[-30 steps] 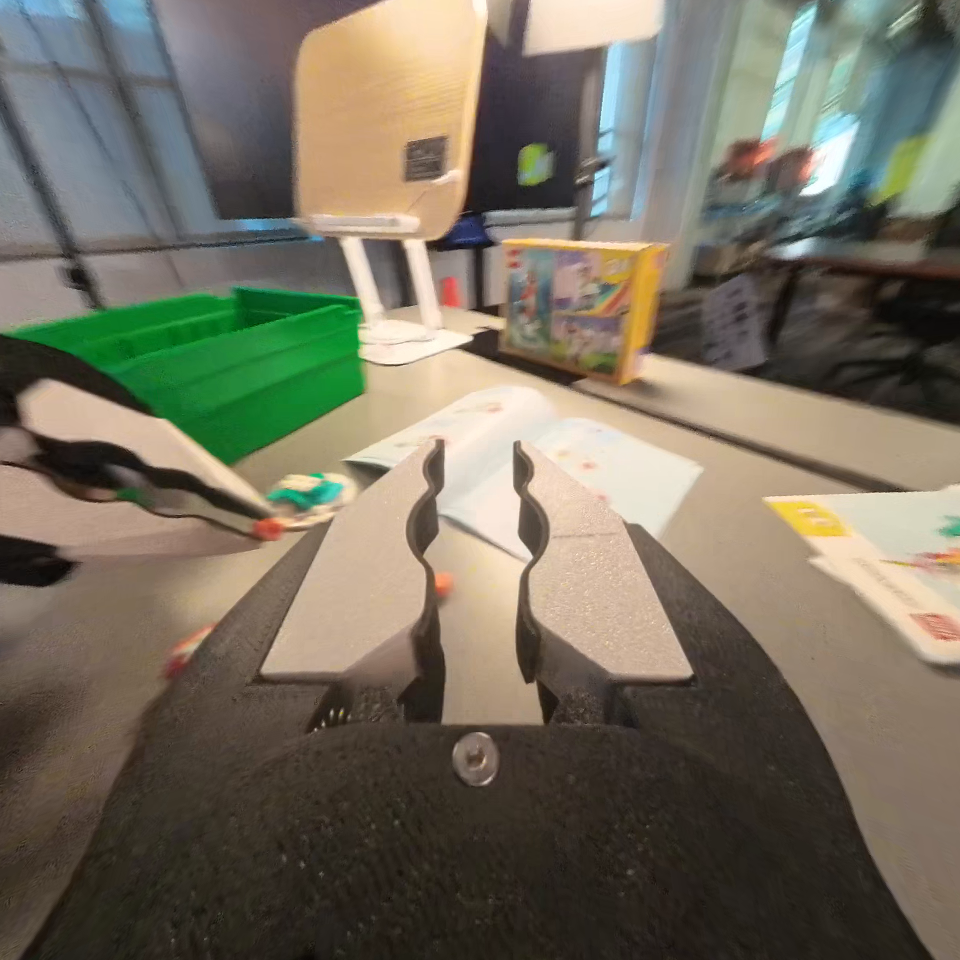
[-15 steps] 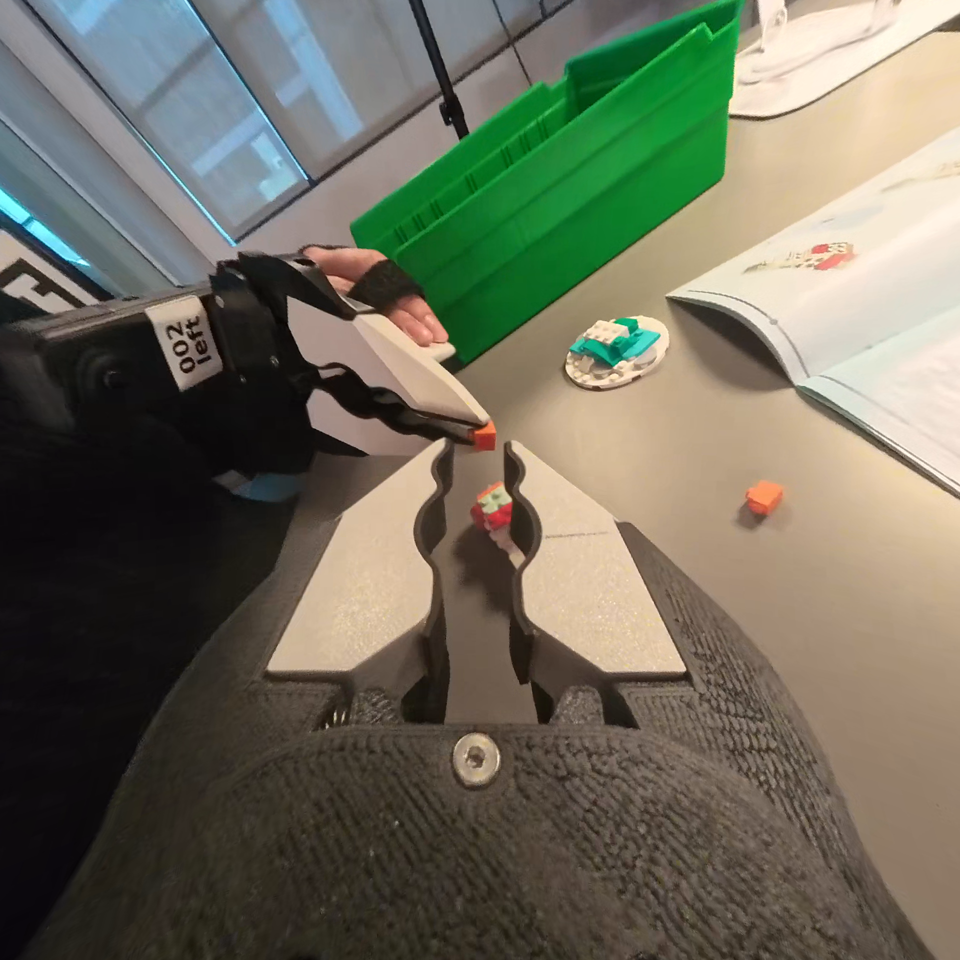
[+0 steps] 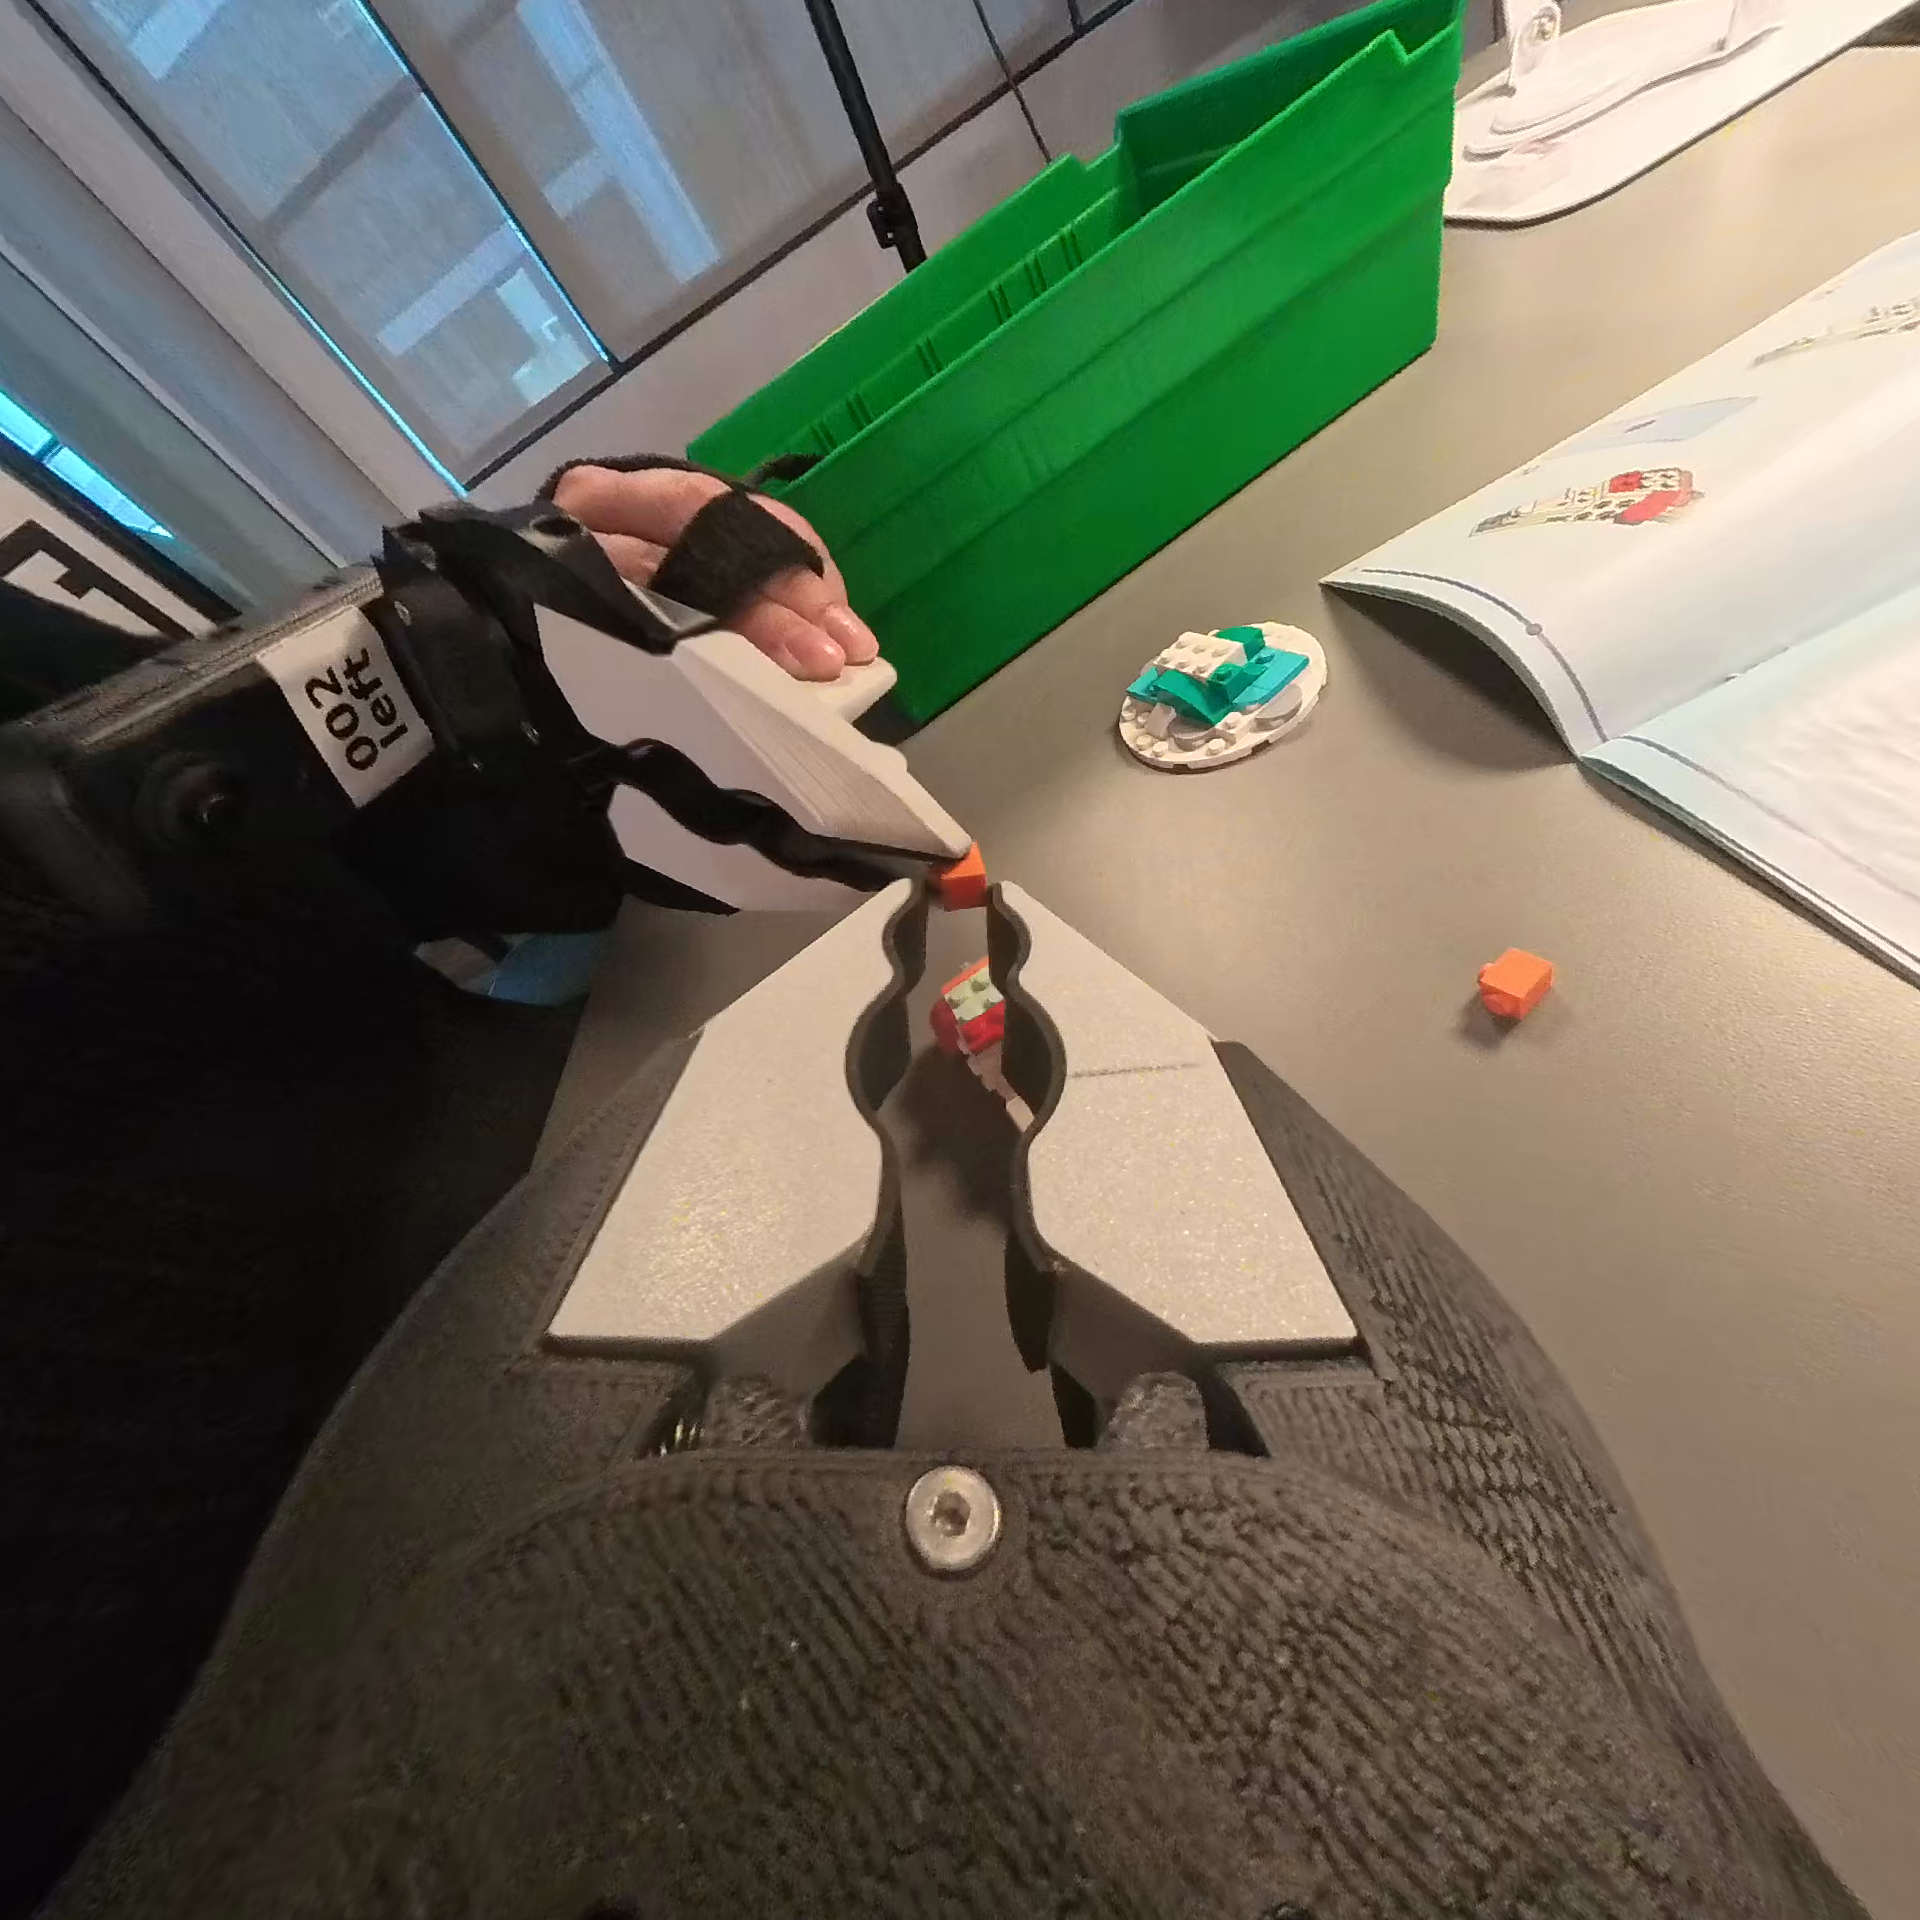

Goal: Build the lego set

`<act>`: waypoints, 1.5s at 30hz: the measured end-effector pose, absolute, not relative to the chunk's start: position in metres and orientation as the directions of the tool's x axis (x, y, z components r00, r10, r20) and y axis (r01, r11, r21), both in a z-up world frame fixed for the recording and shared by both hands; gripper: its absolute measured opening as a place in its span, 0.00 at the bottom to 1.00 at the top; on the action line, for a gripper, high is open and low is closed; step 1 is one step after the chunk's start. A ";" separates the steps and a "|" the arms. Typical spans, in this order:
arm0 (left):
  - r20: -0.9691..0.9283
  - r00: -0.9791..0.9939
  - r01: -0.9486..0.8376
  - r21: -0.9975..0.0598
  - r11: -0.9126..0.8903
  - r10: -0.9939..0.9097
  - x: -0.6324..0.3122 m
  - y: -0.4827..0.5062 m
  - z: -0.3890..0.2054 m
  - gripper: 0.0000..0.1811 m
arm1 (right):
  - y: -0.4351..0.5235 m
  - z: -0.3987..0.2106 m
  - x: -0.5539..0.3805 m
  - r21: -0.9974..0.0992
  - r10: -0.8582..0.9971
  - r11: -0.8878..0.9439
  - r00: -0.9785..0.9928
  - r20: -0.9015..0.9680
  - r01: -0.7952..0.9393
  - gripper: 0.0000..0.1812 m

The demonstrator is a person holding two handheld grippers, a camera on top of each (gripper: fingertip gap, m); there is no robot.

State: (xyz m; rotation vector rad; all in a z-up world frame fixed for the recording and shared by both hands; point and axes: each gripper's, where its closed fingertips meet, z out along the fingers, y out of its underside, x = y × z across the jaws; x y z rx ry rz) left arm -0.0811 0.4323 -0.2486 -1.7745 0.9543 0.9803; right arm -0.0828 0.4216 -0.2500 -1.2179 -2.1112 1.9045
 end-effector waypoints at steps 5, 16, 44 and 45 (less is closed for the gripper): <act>-0.910 0.352 -0.908 -0.275 -0.316 -0.220 -0.079 0.432 -0.250 0.03 | 0.421 -0.251 -0.082 -0.868 0.581 -0.035 -0.697 -0.420 0.495 0.05; -0.918 0.311 -0.924 -0.232 -0.303 -0.246 -0.078 0.432 -0.252 0.03 | 0.422 -0.251 -0.083 -0.870 0.580 -0.051 -0.695 -0.426 0.491 0.08; -0.909 0.381 -0.907 -0.331 -0.261 -0.171 -0.074 0.433 -0.237 0.04 | 0.421 -0.236 -0.077 -0.908 0.524 -0.076 -0.758 -0.388 0.412 0.05; -0.904 0.393 -0.902 -0.343 -0.262 -0.167 -0.075 0.434 -0.236 0.04 | 0.421 -0.235 -0.077 -0.909 0.525 -0.077 -0.759 -0.386 0.409 0.05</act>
